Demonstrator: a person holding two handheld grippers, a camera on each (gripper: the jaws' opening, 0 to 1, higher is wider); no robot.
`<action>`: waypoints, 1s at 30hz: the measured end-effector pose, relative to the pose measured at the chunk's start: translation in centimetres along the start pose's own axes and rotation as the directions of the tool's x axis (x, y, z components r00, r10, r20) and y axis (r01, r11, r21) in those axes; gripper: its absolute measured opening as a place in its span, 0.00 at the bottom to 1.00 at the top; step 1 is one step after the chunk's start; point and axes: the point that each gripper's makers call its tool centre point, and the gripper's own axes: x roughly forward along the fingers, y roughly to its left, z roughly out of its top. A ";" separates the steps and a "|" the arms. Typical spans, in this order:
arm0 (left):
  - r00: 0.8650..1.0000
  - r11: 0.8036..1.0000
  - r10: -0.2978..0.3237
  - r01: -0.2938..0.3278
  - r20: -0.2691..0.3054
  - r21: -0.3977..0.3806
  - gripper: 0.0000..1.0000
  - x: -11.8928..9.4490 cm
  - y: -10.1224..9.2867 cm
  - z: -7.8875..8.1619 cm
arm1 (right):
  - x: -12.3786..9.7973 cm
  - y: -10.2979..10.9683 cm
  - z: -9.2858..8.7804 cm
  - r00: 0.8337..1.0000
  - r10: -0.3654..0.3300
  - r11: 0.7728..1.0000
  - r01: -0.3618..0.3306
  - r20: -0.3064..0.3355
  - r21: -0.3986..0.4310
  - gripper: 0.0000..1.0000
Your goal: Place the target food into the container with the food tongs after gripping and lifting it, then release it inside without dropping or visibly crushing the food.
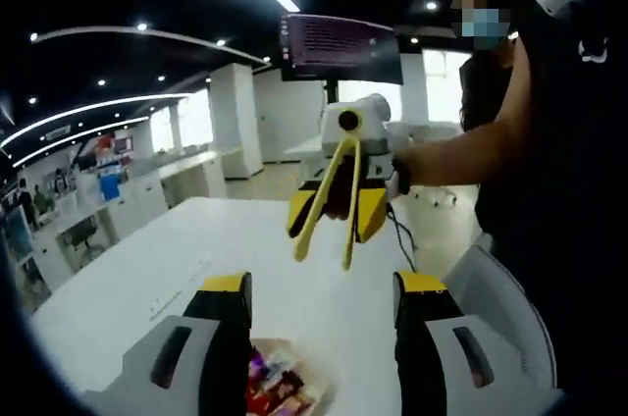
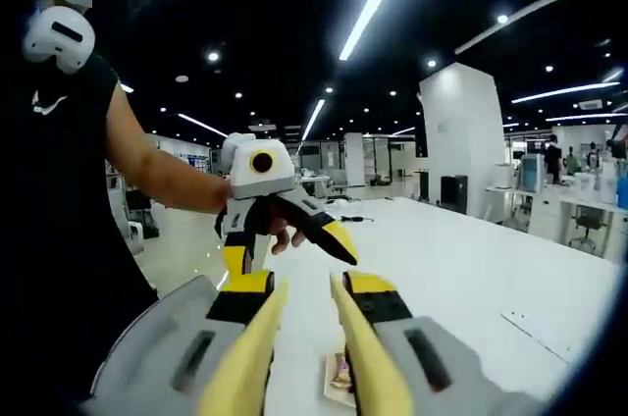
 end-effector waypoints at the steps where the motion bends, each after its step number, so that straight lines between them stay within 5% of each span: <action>1: 1.000 1.000 -0.011 0.012 -0.018 0.026 0.52 0.3 -0.2 -0.2 | -0.1 0.2 -0.1 1.000 0.009 1.000 -0.009 0.007 0.008 0.27; 14: 0.997 0.998 -0.062 0.063 -0.046 0.024 0.23 1.3 -2.3 -0.9 | 0.8 2.2 -1.5 0.996 0.084 0.996 -0.084 -0.024 -0.005 0.27; 21: 0.997 0.998 -0.040 0.043 -0.069 0.054 0.13 1.1 -2.1 -1.0 | 0.7 2.1 -1.6 0.997 0.082 0.997 -0.082 -0.008 0.009 0.23; 30: 0.996 0.997 0.000 0.007 -0.089 0.081 0.01 0.4 -1.1 -1.2 | 0.2 1.5 -2.1 0.997 0.045 0.999 -0.043 -0.067 0.033 0.21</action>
